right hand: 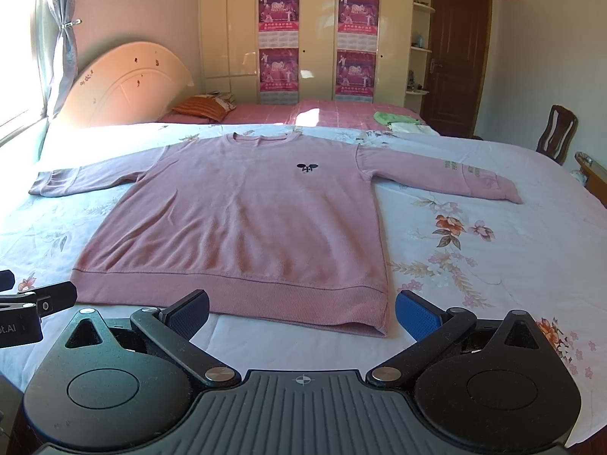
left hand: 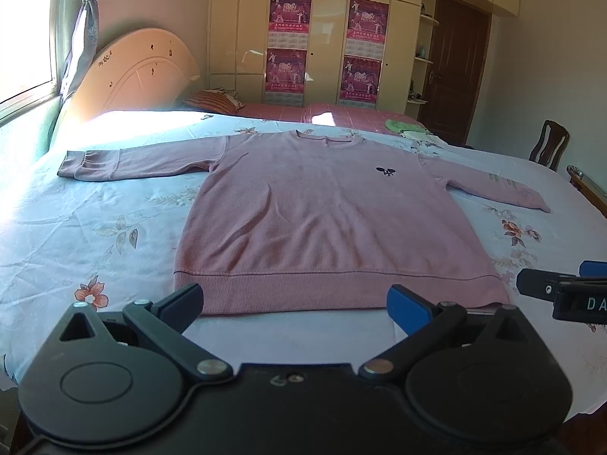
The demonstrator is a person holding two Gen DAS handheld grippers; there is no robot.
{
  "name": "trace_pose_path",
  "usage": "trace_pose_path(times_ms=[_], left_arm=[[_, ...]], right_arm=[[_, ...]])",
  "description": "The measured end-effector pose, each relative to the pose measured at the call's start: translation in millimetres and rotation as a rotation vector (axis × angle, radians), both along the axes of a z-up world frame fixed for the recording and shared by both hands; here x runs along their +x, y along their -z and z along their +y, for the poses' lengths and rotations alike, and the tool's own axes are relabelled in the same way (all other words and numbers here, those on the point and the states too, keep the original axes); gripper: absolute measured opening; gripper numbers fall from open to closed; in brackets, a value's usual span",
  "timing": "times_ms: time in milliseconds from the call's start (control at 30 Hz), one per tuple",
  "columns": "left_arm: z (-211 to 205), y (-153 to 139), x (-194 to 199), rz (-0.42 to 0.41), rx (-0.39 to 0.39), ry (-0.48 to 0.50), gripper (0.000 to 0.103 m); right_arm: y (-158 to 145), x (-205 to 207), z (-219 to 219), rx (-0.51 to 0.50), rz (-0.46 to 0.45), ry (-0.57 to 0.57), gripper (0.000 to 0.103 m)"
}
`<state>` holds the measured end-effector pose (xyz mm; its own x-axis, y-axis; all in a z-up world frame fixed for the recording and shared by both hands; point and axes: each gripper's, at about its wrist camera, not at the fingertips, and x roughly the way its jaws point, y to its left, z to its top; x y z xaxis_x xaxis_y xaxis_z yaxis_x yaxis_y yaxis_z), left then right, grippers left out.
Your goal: Fold small clothes
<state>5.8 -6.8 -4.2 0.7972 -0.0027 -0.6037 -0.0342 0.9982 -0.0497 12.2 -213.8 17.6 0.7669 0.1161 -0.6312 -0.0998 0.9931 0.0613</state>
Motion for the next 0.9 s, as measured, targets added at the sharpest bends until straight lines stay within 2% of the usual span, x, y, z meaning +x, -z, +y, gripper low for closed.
trace_pose_path(times_ms=[900], left_arm=[[0.2, -2.4, -2.3, -0.002, 0.004, -0.001, 0.103]], right_arm=[[-2.2, -0.7, 4.4, -0.007, 0.002, -0.009, 0.103]])
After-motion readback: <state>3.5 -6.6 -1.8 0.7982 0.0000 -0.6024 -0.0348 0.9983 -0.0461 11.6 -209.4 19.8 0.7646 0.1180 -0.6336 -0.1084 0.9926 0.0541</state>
